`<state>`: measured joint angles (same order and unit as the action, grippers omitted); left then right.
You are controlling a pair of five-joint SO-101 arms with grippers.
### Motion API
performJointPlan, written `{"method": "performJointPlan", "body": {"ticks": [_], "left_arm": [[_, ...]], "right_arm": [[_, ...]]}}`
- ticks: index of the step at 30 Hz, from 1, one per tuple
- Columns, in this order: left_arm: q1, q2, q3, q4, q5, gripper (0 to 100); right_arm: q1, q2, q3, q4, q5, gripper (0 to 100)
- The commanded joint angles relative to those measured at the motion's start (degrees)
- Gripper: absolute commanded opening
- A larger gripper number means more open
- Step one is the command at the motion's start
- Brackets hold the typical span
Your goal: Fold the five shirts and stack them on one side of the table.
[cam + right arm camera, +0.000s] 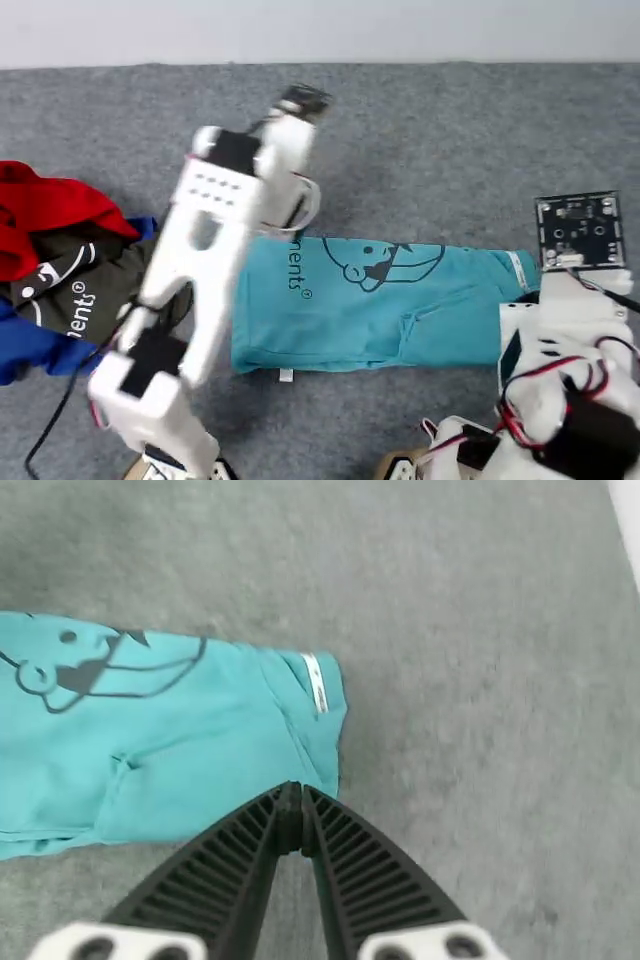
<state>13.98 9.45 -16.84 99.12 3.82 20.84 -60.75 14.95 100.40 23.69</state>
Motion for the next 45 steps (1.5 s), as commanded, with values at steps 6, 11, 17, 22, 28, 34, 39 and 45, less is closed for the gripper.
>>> {"method": "performJointPlan", "body": {"ticks": [6,11,17,22,28,34,39,45], "left_arm": [[-5.63,-7.38,1.98,1.41,13.98,15],[-5.19,-7.12,2.07,1.41,20.92,5],[-5.1,-6.77,6.73,1.32,20.92,2],[-5.1,-6.77,15.69,1.32,20.84,2],[-5.54,-6.77,22.2,0.09,17.49,2],[-5.19,-7.38,26.51,-2.73,17.32,2],[-5.45,-7.38,27.12,-2.81,17.14,2],[-5.54,-6.77,27.38,-5.63,17.05,2]], "right_arm": [[5.49,0.04,5.27,2.24,-2.73,0.9],[8.22,0.04,5.45,2.24,-10.46,0.9],[8.22,-6.9,5.54,2.07,-11.87,1.2],[8.4,-15.43,9.58,1.54,-11.6,1.2],[8.48,-22.81,16.7,-0.22,-11.87,1.2],[8.48,-30.64,24.7,-5.05,-11.87,1.2],[8.57,-38.29,33.32,-6.37,-11.96,1.1],[8.48,-43.21,39.56,-6.37,-11.87,0.9]]}}
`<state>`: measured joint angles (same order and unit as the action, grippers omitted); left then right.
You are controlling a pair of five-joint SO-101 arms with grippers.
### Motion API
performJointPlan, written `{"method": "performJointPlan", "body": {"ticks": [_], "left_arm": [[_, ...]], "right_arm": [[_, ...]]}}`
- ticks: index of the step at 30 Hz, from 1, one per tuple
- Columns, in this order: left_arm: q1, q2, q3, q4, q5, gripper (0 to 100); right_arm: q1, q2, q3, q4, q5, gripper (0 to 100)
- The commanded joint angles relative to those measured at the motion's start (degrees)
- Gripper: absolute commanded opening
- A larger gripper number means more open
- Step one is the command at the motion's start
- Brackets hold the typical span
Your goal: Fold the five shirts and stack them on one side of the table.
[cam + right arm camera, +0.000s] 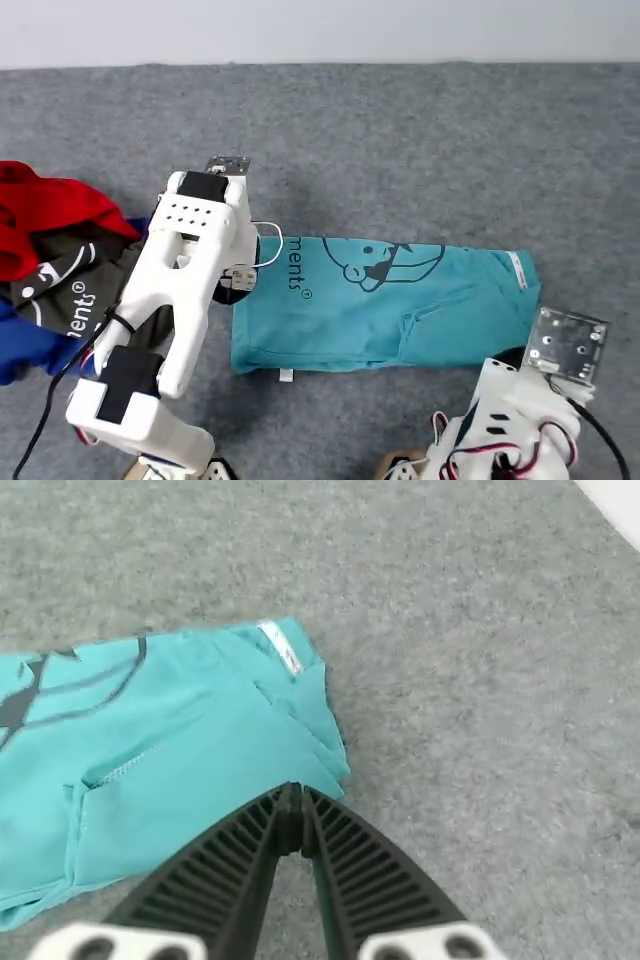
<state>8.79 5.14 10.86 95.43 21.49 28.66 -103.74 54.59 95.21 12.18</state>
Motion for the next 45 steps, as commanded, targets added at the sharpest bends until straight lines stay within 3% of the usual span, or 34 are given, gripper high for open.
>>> {"method": "performJointPlan", "body": {"ticks": [1,9,24,31,35,40,45], "left_arm": [[-0.35,-2.29,-0.04,-2.64,-1.05,2],[-0.09,-2.37,7.43,-9.32,-2.02,16],[-0.44,-1.85,18.77,-24.88,-4.13,17],[-0.79,11.96,15.96,-25.58,-4.04,16],[-2.9,18.29,9.63,-21.89,-3.78,16],[-2.2,19.43,7.78,-21.54,-4.22,3],[-1.76,19.34,7.96,-21.1,-3.78,3]], "right_arm": [[0.66,-0.04,-0.09,-1.19,-0.44,0.9],[0.66,-0.13,-0.09,-1.19,-0.44,0.9],[0.75,-0.13,-0.09,-1.19,-0.44,0.9],[0.75,-0.13,-0.09,-1.19,-0.44,0.9],[0.75,-0.13,-0.09,-1.19,-0.44,0.9],[0.75,-0.13,-0.09,-1.19,-0.44,0.9],[0.75,-0.13,-0.09,-1.19,-0.44,0.9]]}}
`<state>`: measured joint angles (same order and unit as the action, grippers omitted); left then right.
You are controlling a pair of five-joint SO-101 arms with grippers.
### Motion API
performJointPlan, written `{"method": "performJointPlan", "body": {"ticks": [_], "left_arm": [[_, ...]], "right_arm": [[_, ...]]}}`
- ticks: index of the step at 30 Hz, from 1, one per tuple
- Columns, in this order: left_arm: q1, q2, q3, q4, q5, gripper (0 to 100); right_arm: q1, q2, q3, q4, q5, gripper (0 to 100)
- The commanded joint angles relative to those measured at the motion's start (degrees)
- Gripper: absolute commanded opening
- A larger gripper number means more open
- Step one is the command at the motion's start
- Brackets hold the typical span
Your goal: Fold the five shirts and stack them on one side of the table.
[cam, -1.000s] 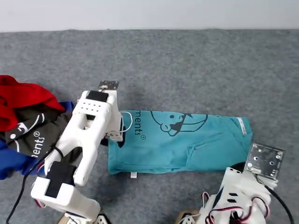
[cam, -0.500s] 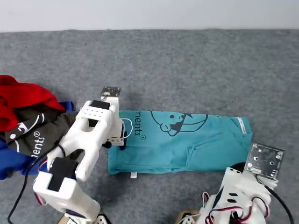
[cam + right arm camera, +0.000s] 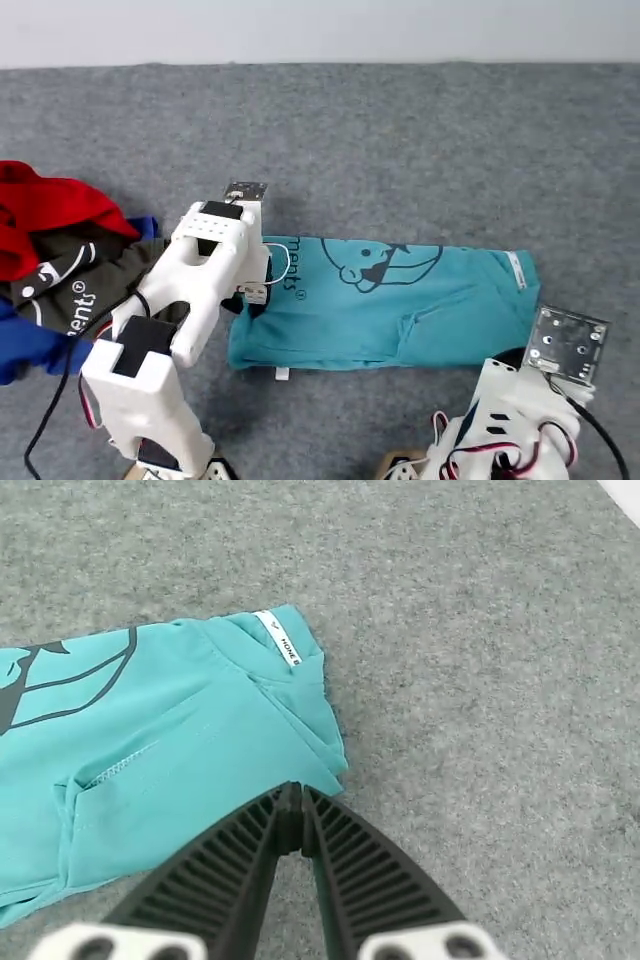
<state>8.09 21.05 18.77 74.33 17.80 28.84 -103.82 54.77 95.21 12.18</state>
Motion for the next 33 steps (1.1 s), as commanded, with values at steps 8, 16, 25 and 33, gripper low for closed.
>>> {"method": "performJointPlan", "body": {"ticks": [8,16,25,33], "left_arm": [[-2.81,-0.09,0.13,1.23,-0.18,1],[-4.04,-11.43,-0.22,3.87,-2.46,1],[-12.4,-18.9,-3.03,9.85,-12.84,1],[-2.55,-24.0,-15.16,20.57,-8.7,1]], "right_arm": [[0.57,-0.04,-0.26,-1.19,-0.44,0.9],[0.57,-0.04,-0.26,-1.19,-0.44,0.9],[0.57,-0.04,-0.18,-1.19,-0.44,0.9],[0.57,-0.04,-0.18,-1.19,-0.44,0.9]]}}
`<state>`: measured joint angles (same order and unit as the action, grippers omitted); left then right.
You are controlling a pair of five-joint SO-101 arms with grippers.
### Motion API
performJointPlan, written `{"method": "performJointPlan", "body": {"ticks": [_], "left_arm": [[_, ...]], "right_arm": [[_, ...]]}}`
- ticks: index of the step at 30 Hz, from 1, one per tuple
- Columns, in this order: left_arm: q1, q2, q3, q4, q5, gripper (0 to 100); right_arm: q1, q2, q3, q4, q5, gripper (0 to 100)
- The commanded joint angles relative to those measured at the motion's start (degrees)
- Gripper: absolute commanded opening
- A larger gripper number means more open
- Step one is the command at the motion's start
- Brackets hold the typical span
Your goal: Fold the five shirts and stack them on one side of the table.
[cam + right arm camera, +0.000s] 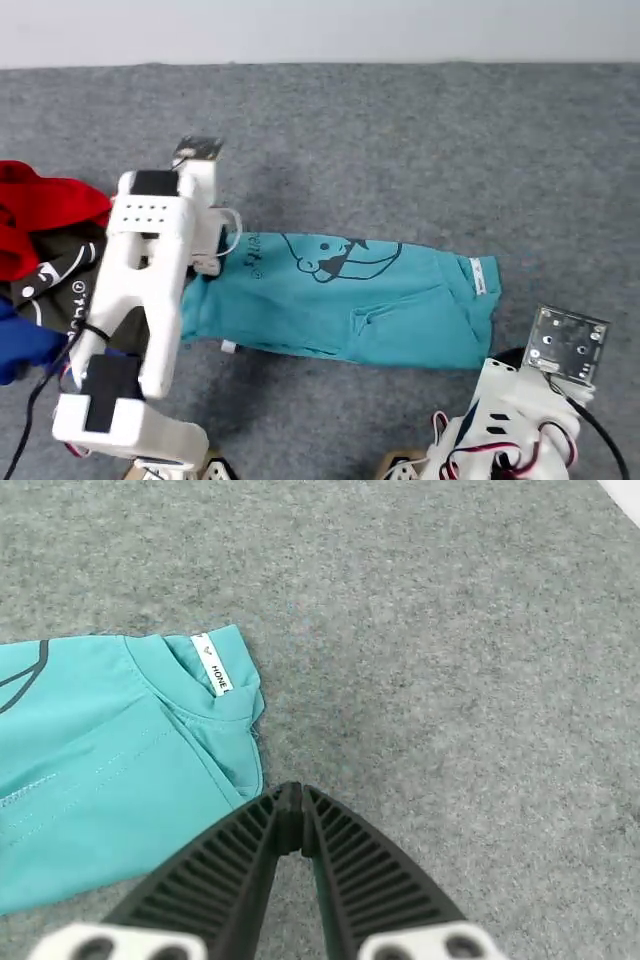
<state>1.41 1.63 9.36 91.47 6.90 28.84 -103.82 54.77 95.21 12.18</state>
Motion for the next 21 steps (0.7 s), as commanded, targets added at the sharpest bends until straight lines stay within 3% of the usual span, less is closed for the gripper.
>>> {"method": "performJointPlan", "body": {"ticks": [1,8,21], "left_arm": [[6.15,-5.01,-7.08,4.4,2.81,1],[19.16,-5.36,-11.65,7.21,7.47,1],[38.42,-5.27,-11.82,-1.49,14.33,1]], "right_arm": [[0.57,-0.04,-0.18,-1.19,-0.44,0.9],[0.57,-0.04,-0.18,-1.19,-0.44,0.9],[0.57,-0.04,-0.18,-1.19,-0.44,0.9]]}}
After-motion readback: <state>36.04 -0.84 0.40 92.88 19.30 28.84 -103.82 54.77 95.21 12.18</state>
